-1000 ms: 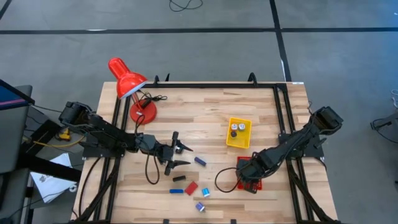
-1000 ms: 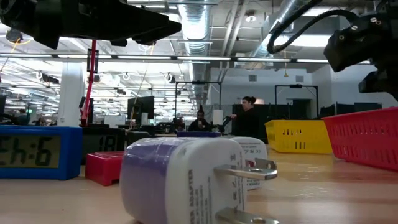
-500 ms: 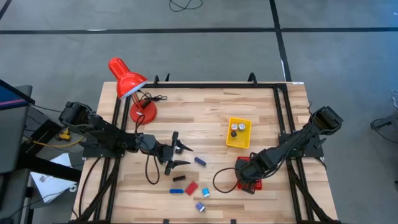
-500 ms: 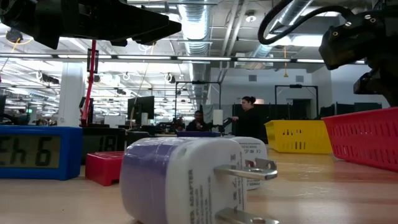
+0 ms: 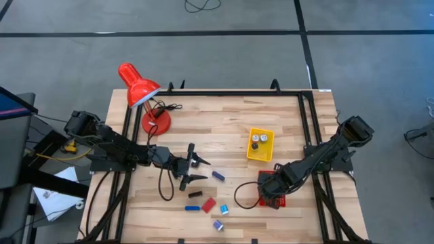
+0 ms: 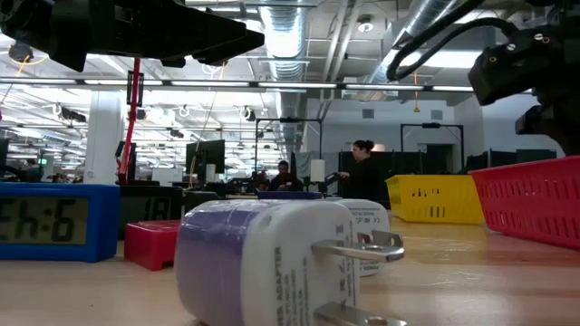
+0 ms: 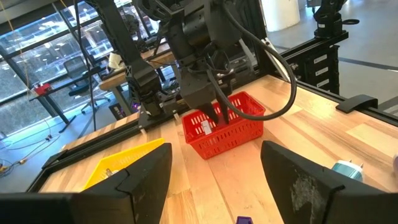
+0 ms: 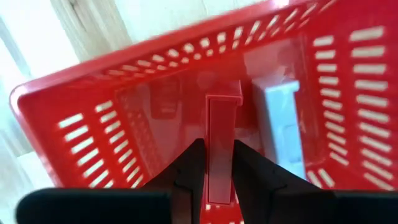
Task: Pick & Place Office items
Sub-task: Put the top red digital timer into the red bin
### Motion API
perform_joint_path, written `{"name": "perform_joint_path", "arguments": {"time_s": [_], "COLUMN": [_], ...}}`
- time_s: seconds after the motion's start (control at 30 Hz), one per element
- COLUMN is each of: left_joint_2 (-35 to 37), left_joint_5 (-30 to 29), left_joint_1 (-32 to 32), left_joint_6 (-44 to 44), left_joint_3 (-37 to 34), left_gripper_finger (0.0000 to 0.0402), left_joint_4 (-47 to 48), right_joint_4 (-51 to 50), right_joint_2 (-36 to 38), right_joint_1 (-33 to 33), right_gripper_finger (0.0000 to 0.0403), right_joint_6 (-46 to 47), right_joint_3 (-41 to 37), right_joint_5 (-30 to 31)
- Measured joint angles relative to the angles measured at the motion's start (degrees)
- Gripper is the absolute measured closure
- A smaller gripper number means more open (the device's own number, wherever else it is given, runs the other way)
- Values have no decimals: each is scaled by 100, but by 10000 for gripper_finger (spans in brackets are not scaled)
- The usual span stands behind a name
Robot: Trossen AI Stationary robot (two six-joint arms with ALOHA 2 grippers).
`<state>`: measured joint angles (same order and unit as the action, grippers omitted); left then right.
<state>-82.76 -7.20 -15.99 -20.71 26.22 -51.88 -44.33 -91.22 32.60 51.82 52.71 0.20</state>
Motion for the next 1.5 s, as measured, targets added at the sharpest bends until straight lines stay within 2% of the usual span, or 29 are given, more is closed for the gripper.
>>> {"name": "perform_joint_path", "arguments": {"time_s": [0.23,1.5], "left_joint_2": [0,0], "left_joint_5": [0,0], "left_joint_1": [0,0], "left_joint_6": [2,9], "left_joint_3": [2,2], "left_gripper_finger": [162,164], "left_joint_4": [0,2], "right_joint_4": [-13,150], "right_joint_2": [0,0], "right_joint_1": [0,-11], "right_gripper_finger": [333,333], "right_joint_6": [-273,-73], "right_joint_3": [0,-98], "right_joint_5": [130,8]}}
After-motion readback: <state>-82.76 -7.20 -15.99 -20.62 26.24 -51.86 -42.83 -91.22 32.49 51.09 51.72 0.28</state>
